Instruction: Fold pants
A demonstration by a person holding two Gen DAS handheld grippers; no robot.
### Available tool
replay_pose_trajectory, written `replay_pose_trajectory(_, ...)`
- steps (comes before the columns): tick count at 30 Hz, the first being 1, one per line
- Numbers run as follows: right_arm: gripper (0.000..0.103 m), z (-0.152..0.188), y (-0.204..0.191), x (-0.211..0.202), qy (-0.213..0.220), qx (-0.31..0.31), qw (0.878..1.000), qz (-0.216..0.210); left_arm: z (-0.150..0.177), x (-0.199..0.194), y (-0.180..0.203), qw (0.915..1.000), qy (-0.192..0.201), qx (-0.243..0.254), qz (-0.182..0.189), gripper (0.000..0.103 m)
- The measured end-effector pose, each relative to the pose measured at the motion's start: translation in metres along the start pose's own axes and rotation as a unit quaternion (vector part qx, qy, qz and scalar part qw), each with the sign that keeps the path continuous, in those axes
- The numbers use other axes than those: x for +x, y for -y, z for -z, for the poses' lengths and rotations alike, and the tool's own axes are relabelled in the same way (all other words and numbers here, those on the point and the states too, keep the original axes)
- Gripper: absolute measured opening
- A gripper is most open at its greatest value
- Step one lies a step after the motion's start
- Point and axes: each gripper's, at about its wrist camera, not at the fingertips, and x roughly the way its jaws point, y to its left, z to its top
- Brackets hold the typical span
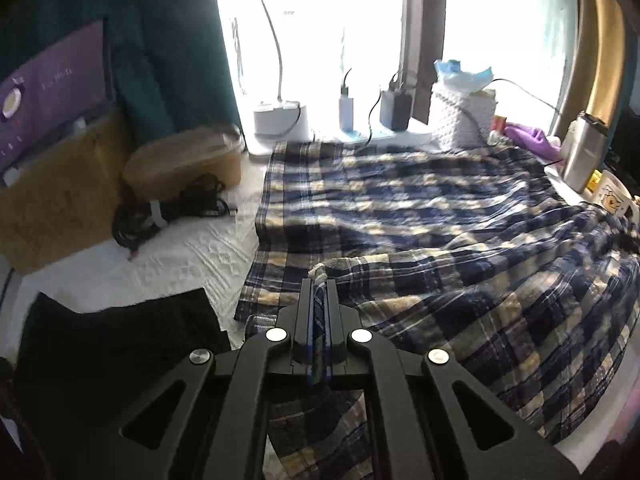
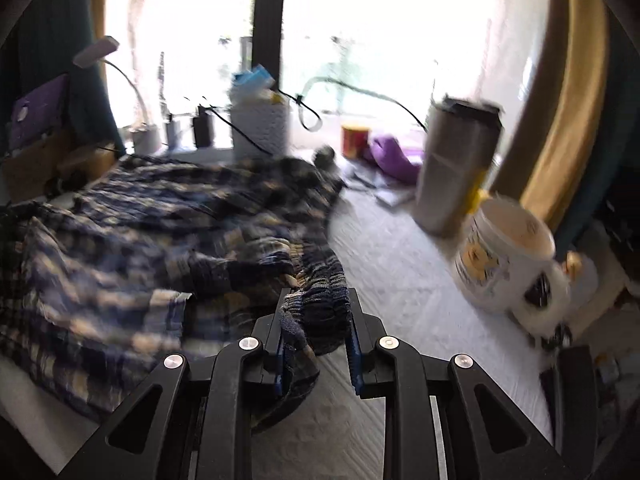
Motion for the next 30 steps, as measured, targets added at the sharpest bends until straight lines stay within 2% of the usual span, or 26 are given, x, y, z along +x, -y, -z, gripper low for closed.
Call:
replay_pose_trajectory(4, 0.024, 0.025, 0.001, 0.010, -0.015, 0.022, 1.000, 0.007, 0.009, 0.016, -0.003, 0.9996, -0.028, -0.002, -0.005, 0.010)
replay_pose_trajectory(5, 0.024, 0.031, 0.002, 0.011, -0.016, 0.027, 0.999, 0.010, 0.012, 0.017, -0.004, 0.9993, -0.036, -0.003, -0.006, 0.018)
replay_pose_trajectory(6, 0.024, 0.036, 0.003, 0.013, -0.018, 0.032, 0.999, 0.013, 0.016, 0.016, -0.006, 0.9991, -0.041, -0.006, -0.009, 0.031)
replay_pose_trajectory(7, 0.024, 0.038, 0.006, 0.011, -0.014, 0.041, 0.999, 0.012, 0.018, 0.014, -0.008, 0.9989, -0.044, -0.010, -0.010, 0.037)
replay_pose_trajectory(9, 0.024, 0.037, 0.007, 0.005, 0.000, 0.043, 0.999, 0.019, 0.026, 0.003, -0.013, 0.9988, -0.043, -0.024, 0.001, 0.059)
replay_pose_trajectory(11, 0.024, 0.039, 0.007, 0.006, -0.003, 0.042, 0.999, 0.024, 0.037, -0.008, -0.013, 0.9987, -0.041, -0.031, 0.005, 0.074)
replay_pose_trajectory(15, 0.024, 0.041, 0.007, 0.003, -0.002, 0.042, 0.999, 0.025, 0.069, -0.026, -0.012, 0.9965, -0.057, -0.052, 0.034, 0.077)
replay_pose_trajectory(18, 0.024, 0.043, 0.008, 0.000, 0.002, 0.047, 0.998, 0.034, 0.089, -0.032, -0.003, 0.9951, -0.072, -0.049, 0.047, 0.077)
replay_pose_trajectory(22, 0.024, 0.043, 0.007, 0.000, 0.001, 0.055, 0.997, 0.054, 0.105, -0.047, 0.023, 0.9978, -0.057, 0.010, 0.033, 0.076)
replay_pose_trajectory(24, 0.024, 0.043, 0.004, -0.001, 0.000, 0.053, 0.997, 0.062, 0.108, -0.049, 0.029, 0.9974, -0.054, 0.027, 0.038, 0.060)
replay_pose_trajectory(25, 0.024, 0.043, 0.003, -0.001, -0.001, 0.053, 0.996, 0.066, 0.108, -0.050, 0.031, 0.9975, -0.050, 0.034, 0.036, 0.057)
replay_pose_trajectory(26, 0.024, 0.043, 0.003, 0.000, -0.003, 0.052, 0.996, 0.069, 0.107, -0.049, 0.031, 0.9976, -0.048, 0.034, 0.036, 0.049)
replay_pose_trajectory(27, 0.024, 0.043, 0.003, 0.001, -0.004, 0.051, 0.996, 0.072, 0.106, -0.049, 0.030, 0.9977, -0.044, 0.033, 0.039, 0.036)
replay_pose_trajectory(28, 0.024, 0.043, 0.003, 0.001, -0.003, 0.050, 0.996, 0.075, 0.106, -0.048, 0.029, 0.9981, -0.042, 0.025, 0.036, 0.030)
replay_pose_trajectory(30, 0.024, 0.043, 0.003, 0.001, -0.001, 0.050, 0.996, 0.077, 0.106, -0.050, 0.028, 0.9979, -0.038, 0.024, 0.047, 0.007)
